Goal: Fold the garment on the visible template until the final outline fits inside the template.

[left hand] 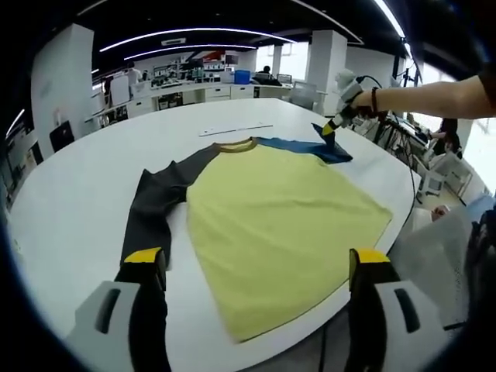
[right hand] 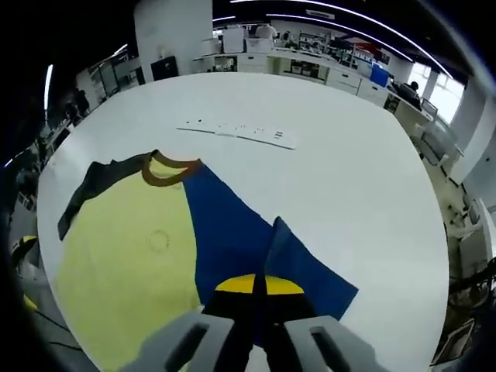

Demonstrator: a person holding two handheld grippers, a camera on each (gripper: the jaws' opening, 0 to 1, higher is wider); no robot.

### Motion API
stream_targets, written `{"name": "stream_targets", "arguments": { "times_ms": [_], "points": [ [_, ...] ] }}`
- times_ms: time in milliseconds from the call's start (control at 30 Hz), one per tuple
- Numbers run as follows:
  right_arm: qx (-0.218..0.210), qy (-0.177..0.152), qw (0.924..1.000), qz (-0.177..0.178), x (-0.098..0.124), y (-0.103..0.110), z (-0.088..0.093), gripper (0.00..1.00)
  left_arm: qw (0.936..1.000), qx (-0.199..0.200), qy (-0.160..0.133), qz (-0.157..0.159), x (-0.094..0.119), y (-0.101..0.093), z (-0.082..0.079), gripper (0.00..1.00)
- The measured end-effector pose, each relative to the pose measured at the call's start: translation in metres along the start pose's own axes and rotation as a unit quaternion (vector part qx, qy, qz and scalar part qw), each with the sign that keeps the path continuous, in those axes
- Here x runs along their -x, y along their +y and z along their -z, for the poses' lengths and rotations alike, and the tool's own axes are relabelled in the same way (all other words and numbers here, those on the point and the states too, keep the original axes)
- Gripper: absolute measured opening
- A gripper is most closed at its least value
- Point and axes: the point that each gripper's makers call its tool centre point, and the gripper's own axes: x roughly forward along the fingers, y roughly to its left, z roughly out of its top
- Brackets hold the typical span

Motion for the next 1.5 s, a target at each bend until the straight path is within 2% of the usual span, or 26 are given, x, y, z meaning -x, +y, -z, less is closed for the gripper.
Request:
{"name": "stream_targets", "arguments": {
  "times_ms": [267, 467, 733, 1067, 1500],
  "points": [
    [0.002, 0.002, 0.9996, -0.026, -0.005, 0.031, -0.023, 0.0, 1.0, 0.004, -0.002, 0.002, -0.002, 0.0, 0.0, 0.96],
    [0.027, 0.004, 0.9993, -0.026, -0.011, 0.039, -0.042, 0.0, 1.0, 0.005, -0.004, 0.0, -0.002, 0.002, -0.001, 0.96],
    [0.052, 0.016, 0.9982, -0.026, -0.017, 0.051, -0.05, 0.0, 0.9999, 0.008, -0.006, -0.003, -0.002, 0.005, 0.001, 0.96],
    [0.021, 0.026, 0.9987, -0.038, -0.018, 0.072, -0.059, 0.0, 0.9999, 0.009, -0.009, 0.0, -0.005, 0.002, -0.002, 0.95],
    [0.069, 0.025, 0.9965, -0.04, -0.018, 0.109, -0.075, 0.0, 0.9999, 0.009, -0.007, 0.002, -0.005, 0.002, 0.0, 0.95]
  ]
}}
